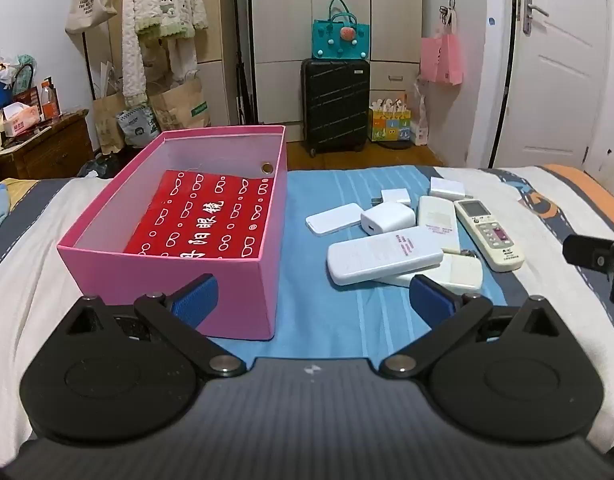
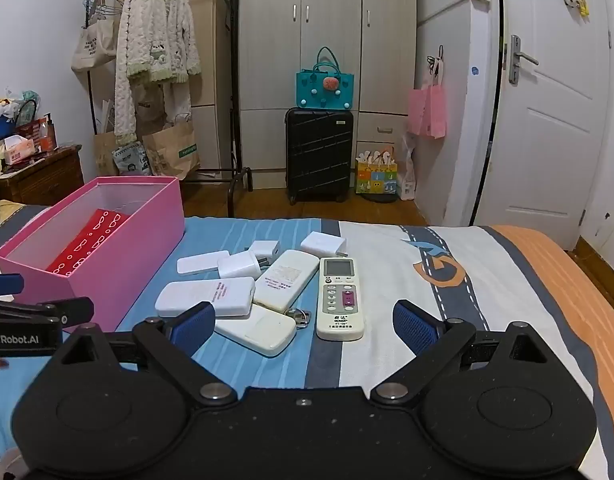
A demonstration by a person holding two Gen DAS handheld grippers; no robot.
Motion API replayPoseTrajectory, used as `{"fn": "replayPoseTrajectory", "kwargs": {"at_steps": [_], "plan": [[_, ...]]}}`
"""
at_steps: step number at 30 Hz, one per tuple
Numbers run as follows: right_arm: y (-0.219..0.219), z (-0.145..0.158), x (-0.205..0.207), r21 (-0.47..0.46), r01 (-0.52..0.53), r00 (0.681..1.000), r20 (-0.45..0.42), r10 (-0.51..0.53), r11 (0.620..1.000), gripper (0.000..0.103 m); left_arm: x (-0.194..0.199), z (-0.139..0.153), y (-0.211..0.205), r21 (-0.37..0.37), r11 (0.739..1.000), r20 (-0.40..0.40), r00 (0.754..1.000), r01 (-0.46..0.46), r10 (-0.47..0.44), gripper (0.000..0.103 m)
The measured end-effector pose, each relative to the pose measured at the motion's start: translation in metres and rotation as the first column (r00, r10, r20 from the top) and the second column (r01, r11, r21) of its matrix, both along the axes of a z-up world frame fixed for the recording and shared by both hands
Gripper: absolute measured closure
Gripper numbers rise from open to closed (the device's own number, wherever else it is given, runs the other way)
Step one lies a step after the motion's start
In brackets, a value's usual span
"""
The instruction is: Organize rigid objects
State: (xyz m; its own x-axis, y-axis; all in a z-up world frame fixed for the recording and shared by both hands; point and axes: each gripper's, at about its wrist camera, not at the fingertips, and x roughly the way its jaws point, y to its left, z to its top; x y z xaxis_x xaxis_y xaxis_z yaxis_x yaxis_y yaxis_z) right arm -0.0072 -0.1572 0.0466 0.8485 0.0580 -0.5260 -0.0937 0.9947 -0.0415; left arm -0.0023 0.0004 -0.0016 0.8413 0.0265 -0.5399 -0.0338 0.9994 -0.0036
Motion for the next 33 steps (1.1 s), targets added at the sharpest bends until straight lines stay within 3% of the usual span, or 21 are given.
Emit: {"fn": "replayPoseTrajectory", "kwargs": {"at_steps": [2,7,33], "plan": [[0.0,0.0,0.0,0.001,0.0,1.0,0.0,0.0,1.0,0.005,0.012,0.0,-0.005,0.018,1.0,-0.04,0.999,0.005,-0.005,0.0],[-0.001,-0.001,0.0,0.002,0.001,1.0,0.0,-0.001,1.0,0.005,0.001,0.004,-0.004,0.023,1.0,0.003,1.0,-0.017,0.016,0.0],[0.001,0.0,-0.005,-0.001,0.004,1.0,0.016,-0.004,1.0,0.005,-0.001,-0.004,0.0,0.071,0.997,0.024,0.999,-0.027,0.026,0.0]]}}
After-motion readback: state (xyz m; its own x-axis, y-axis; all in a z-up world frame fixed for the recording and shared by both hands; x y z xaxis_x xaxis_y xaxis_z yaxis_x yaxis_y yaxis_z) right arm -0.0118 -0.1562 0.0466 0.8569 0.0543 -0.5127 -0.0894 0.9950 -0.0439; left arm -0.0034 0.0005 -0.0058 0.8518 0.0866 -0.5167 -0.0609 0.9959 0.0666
